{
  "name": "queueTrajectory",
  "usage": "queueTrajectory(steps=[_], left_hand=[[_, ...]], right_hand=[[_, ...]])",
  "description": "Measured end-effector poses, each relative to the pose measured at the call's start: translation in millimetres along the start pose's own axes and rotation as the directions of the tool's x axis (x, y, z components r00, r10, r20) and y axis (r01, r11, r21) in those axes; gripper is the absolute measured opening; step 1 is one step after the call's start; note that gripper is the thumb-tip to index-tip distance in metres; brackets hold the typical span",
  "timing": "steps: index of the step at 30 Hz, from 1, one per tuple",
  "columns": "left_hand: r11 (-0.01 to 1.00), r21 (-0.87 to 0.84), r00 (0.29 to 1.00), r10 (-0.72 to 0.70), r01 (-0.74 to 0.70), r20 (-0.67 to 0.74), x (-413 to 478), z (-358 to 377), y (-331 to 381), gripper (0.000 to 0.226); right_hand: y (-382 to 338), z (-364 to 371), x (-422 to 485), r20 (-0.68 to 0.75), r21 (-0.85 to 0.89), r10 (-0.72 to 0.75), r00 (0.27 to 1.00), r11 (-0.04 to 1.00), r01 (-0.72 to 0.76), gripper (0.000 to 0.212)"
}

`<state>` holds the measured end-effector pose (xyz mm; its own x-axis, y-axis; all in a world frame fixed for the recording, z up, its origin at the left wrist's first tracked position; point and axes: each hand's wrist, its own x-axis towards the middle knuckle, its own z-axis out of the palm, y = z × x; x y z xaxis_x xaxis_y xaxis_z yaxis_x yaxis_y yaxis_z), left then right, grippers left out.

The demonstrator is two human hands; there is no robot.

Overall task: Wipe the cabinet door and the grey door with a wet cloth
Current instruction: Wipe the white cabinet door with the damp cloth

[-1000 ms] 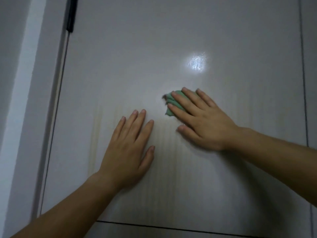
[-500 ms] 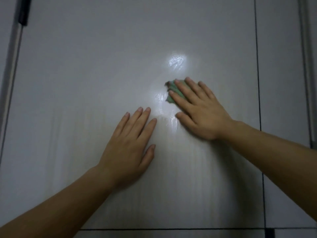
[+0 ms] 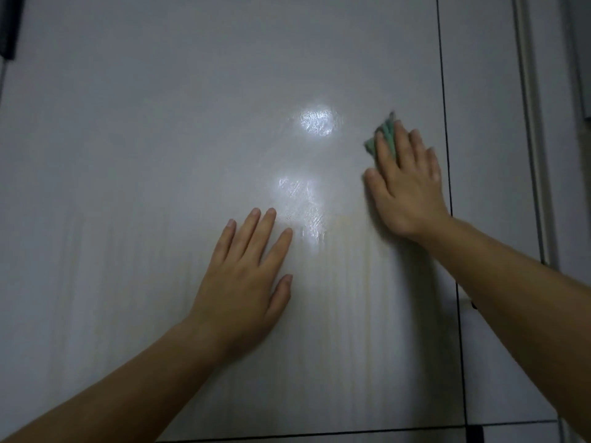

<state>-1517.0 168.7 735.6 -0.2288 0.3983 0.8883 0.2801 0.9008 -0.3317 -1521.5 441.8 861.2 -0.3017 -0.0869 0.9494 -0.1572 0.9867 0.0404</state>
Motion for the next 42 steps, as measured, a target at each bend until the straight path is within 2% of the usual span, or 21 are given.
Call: queueTrajectory(steps=[2, 3, 6, 8, 9, 11, 13, 15, 18, 20, 21, 23, 26, 28, 32, 34, 38, 40, 42], left_hand=[[1.0, 0.006, 1.0, -0.025, 0.025, 0.011, 0, 2, 5, 0.065], [0.999, 0.009, 0.999, -0.034, 0.034, 0.013, 0, 3, 7, 0.066], [0.999, 0.025, 0.999, -0.048, 0.047, 0.018, 1, 2, 10, 0.067], [0.998, 0.037, 0.998, -0.054, 0.053, 0.022, 2, 1, 11, 0.067], [0.998, 0.038, 0.998, -0.059, 0.058, 0.022, 2, 1, 12, 0.067], [0.997, 0.029, 0.998, -0.069, 0.068, 0.017, 1, 0, 15, 0.068], [0.998, 0.014, 0.998, -0.068, 0.068, 0.0, 1, 1, 19, 0.068], [0.999, 0.007, 0.999, -0.034, 0.034, -0.019, 3, 1, 26, 0.067], [0.998, 0.022, 0.998, 0.053, -0.053, -0.028, 9, 4, 36, 0.066], [0.994, 0.03, 0.995, 0.102, -0.101, -0.025, 13, 7, 45, 0.066], [0.993, 0.026, 0.993, 0.114, -0.113, -0.027, 16, 8, 49, 0.066], [0.991, 0.009, 0.991, 0.132, -0.131, -0.037, 20, 11, 59, 0.066], [0.987, -0.001, 0.987, 0.158, -0.158, -0.042, 21, 16, 71, 0.065], [0.987, 0.005, 0.987, 0.159, -0.159, -0.031, 21, 19, 77, 0.065], [0.989, 0.013, 0.989, 0.144, -0.144, -0.039, 22, 20, 81, 0.065], [0.989, 0.005, 0.988, 0.145, -0.145, -0.047, 22, 20, 81, 0.065], [0.986, -0.01, 0.985, 0.163, -0.164, -0.059, 22, 19, 78, 0.063], [0.985, -0.013, 0.983, 0.17, -0.171, -0.067, 22, 19, 77, 0.063], [0.986, -0.016, 0.984, 0.164, -0.166, -0.068, 22, 20, 78, 0.063]], right_hand=[[-20, 4, -6, -0.013, 0.091, 0.12, 0.993, 0.989, -0.118, 0.071], [-34, 9, -19, -0.02, 0.092, 0.114, 0.993, 0.989, -0.112, 0.072], [-65, 29, -70, 0.011, 0.009, -0.101, 0.995, 0.995, 0.1, 0.072], [-59, 32, -79, 0.043, -0.005, -0.166, 0.985, 0.986, 0.166, 0.069], [-51, 30, -71, 0.034, 0.013, -0.133, 0.991, 0.991, 0.132, 0.068], [-30, 22, -49, -0.01, 0.066, 0.069, 0.998, 0.995, -0.068, 0.067], [-15, 16, -33, -0.04, 0.161, 0.327, 0.944, 0.935, -0.317, 0.066], [-20, 18, -36, -0.048, 0.233, 0.46, 0.887, 0.869, -0.438, 0.067], [-48, 33, -68, -0.079, 0.215, 0.391, 0.917, 0.905, -0.368, 0.07], [-46, 38, -78, -0.074, 0.171, 0.333, 0.94, 0.933, -0.317, 0.071], [-36, 35, -73, -0.075, 0.17, 0.349, 0.934, 0.928, -0.333, 0.07], [-6, 24, -50, -0.081, 0.215, 0.494, 0.866, 0.857, -0.469, 0.07], [26, 5, -25, -0.006, 0.289, 0.71, 0.705, 0.676, -0.678, 0.07], [20, 5, -35, 0.028, 0.305, 0.723, 0.691, 0.652, -0.694, 0.072], [-5, 21, -69, 0.062, 0.303, 0.653, 0.755, 0.708, -0.637, 0.075], [6, 16, -57, 0.077, 0.315, 0.707, 0.703, 0.652, -0.69, 0.075], [45, -8, -17, 0.1, 0.331, 0.857, 0.506, 0.451, -0.829, 0.075], [44, -8, -19, 0.117, 0.328, 0.861, 0.494, 0.436, -0.838, 0.075], [35, 1, -36, 0.13, 0.328, 0.825, 0.55, 0.488, -0.809, 0.076]])
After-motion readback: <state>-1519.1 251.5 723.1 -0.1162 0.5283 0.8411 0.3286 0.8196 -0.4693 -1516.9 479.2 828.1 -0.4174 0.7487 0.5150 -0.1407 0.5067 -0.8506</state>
